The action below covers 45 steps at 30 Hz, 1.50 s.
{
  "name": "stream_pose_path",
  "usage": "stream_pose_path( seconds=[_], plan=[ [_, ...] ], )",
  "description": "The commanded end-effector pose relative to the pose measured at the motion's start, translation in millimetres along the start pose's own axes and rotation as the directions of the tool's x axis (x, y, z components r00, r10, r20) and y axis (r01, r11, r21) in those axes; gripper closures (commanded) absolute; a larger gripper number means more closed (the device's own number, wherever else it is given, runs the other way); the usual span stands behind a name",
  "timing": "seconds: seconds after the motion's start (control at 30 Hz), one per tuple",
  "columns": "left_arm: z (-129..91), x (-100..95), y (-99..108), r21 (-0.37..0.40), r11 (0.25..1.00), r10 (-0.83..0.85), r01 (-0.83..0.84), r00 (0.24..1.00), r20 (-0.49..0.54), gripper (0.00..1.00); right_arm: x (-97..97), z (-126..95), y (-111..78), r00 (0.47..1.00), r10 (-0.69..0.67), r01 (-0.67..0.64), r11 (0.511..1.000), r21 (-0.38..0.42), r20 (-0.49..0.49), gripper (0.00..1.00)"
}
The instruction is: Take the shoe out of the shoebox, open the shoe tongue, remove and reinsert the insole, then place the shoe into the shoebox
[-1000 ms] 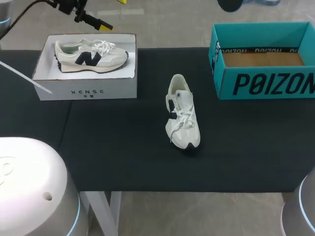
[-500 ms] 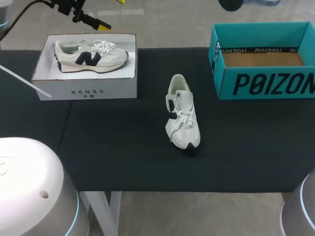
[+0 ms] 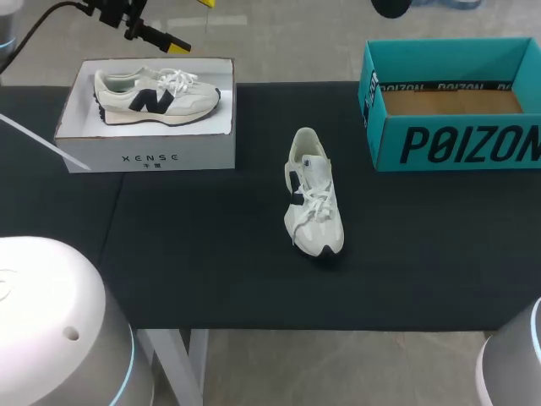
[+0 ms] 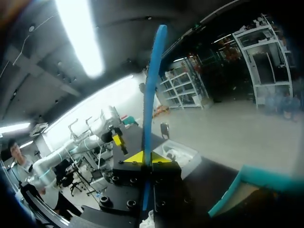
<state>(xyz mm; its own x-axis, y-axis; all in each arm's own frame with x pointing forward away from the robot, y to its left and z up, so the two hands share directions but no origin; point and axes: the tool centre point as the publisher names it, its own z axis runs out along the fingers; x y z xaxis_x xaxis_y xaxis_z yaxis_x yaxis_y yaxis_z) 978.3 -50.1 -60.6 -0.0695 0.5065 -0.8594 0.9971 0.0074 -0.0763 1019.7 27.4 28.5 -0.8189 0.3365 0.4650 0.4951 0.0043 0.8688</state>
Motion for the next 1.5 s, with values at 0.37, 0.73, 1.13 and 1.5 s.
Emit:
stream_pose_path(
  seconds=[0.37, 0.73, 1.13, 1.5],
  plan=[
    [-1, -0.5, 0, 0.0, 1.0, 0.001, -0.001, 1.0, -0.004, 0.0, 0.5, 1, -1.4, 1.0, -0.001, 0.001, 1.0, -0.011, 0.003, 1.0],
    [-1, -0.5, 0, 0.0, 1.0, 0.001, -0.001, 1.0, -0.004, 0.0, 0.5, 1, -1.4, 1.0, -0.001, 0.001, 1.0, -0.011, 0.003, 1.0],
    [-1, -0.5, 0, 0.0, 1.0, 0.001, -0.001, 1.0, -0.004, 0.0, -25.5, 54, -32.7, 0.998, -0.056, 0.056, 0.998, -0.006, -0.033, 1.0],
    [-1, -0.5, 0, 0.0, 1.0, 0.001, -0.001, 1.0, -0.004, 0.0, -44.3, 109, -84.4, 0.999, -0.017, 0.017, 1.0, -0.008, -0.046, 1.0]
  ],
)
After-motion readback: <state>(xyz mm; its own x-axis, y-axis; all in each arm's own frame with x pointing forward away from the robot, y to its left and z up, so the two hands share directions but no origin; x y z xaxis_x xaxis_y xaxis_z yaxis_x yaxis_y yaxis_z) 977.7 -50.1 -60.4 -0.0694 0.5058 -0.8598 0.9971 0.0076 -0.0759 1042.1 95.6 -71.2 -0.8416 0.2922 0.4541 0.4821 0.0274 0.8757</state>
